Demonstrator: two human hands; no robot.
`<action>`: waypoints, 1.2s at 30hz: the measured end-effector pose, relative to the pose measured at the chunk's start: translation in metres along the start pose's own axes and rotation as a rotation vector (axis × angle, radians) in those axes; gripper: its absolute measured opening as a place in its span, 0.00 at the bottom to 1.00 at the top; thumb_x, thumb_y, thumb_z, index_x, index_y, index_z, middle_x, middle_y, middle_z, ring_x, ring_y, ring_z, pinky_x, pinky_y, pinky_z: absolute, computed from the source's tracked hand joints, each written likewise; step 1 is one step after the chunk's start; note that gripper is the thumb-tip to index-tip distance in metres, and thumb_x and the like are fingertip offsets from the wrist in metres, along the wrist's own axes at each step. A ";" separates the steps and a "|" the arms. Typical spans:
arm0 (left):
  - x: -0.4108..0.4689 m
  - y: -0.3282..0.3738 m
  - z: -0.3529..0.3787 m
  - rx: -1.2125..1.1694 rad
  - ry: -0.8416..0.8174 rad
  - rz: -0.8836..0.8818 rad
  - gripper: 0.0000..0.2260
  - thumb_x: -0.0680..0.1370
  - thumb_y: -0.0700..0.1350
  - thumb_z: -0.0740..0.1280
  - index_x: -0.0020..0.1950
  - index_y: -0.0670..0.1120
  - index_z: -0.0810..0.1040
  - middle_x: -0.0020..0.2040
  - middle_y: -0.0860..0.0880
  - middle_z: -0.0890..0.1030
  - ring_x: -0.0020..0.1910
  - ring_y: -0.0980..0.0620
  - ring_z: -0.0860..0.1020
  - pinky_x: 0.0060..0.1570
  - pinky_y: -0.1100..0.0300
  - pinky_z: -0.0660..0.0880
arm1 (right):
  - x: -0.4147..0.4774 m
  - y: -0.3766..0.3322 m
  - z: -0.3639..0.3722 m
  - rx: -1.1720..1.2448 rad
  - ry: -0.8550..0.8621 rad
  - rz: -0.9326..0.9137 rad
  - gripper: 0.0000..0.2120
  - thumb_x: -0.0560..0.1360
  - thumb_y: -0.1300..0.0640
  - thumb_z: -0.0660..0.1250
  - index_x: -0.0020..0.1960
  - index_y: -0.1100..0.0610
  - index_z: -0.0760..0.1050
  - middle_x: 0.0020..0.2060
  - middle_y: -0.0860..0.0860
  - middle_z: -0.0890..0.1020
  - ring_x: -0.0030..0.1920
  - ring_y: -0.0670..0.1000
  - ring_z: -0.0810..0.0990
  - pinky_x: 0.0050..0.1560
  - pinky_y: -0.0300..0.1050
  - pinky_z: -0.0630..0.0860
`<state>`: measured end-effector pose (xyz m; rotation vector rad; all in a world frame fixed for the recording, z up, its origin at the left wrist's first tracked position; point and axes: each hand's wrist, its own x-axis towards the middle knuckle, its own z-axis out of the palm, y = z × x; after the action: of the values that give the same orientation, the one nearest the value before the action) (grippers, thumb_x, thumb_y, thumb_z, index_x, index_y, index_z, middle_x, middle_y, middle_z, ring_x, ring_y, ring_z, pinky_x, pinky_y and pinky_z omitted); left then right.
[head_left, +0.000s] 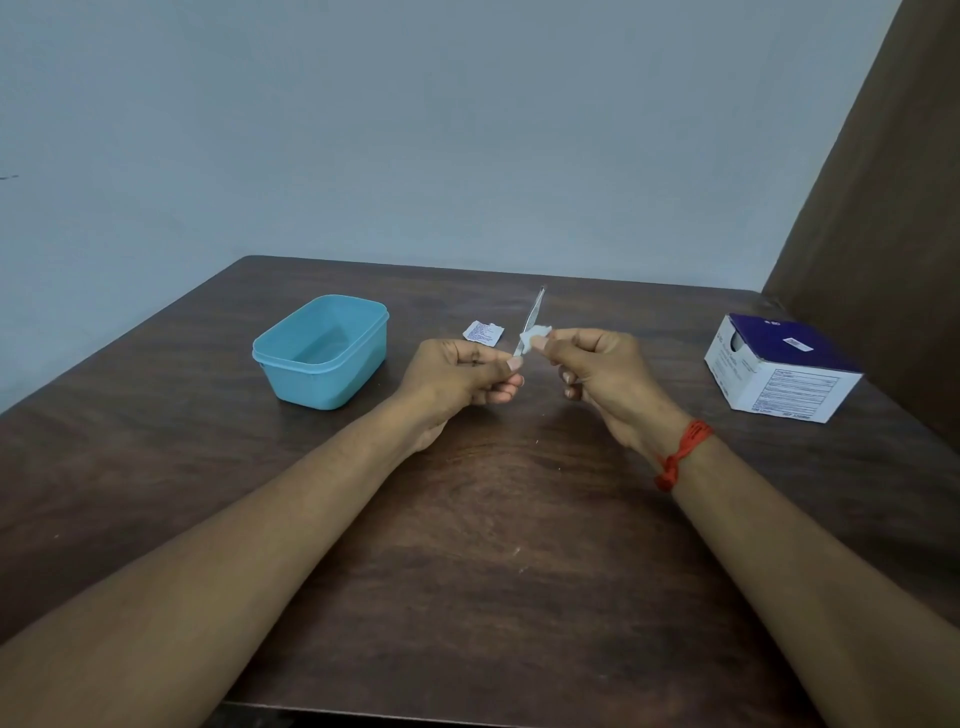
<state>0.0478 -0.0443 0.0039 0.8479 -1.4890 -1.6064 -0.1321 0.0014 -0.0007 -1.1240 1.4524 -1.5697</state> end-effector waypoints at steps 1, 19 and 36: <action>0.000 0.000 0.001 0.004 0.000 0.001 0.05 0.75 0.37 0.74 0.49 0.36 0.84 0.38 0.43 0.86 0.35 0.52 0.84 0.37 0.64 0.81 | -0.001 0.000 0.000 0.000 -0.001 -0.003 0.08 0.71 0.54 0.78 0.46 0.57 0.86 0.31 0.46 0.79 0.28 0.44 0.69 0.28 0.38 0.69; 0.001 -0.002 0.000 0.050 -0.007 0.031 0.04 0.75 0.37 0.75 0.48 0.37 0.85 0.37 0.43 0.86 0.35 0.52 0.84 0.37 0.64 0.81 | -0.007 -0.006 0.003 -0.186 0.033 -0.161 0.03 0.72 0.57 0.78 0.42 0.55 0.85 0.32 0.48 0.81 0.25 0.40 0.69 0.28 0.37 0.68; 0.003 -0.008 0.001 0.128 -0.014 0.071 0.02 0.75 0.37 0.75 0.46 0.39 0.85 0.36 0.44 0.86 0.33 0.53 0.84 0.36 0.64 0.80 | -0.003 0.001 0.003 -0.264 0.094 -0.186 0.06 0.68 0.53 0.80 0.39 0.54 0.85 0.32 0.44 0.83 0.29 0.39 0.73 0.31 0.35 0.70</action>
<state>0.0448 -0.0462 -0.0041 0.8463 -1.6281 -1.4810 -0.1284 0.0025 -0.0024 -1.3872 1.6963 -1.6070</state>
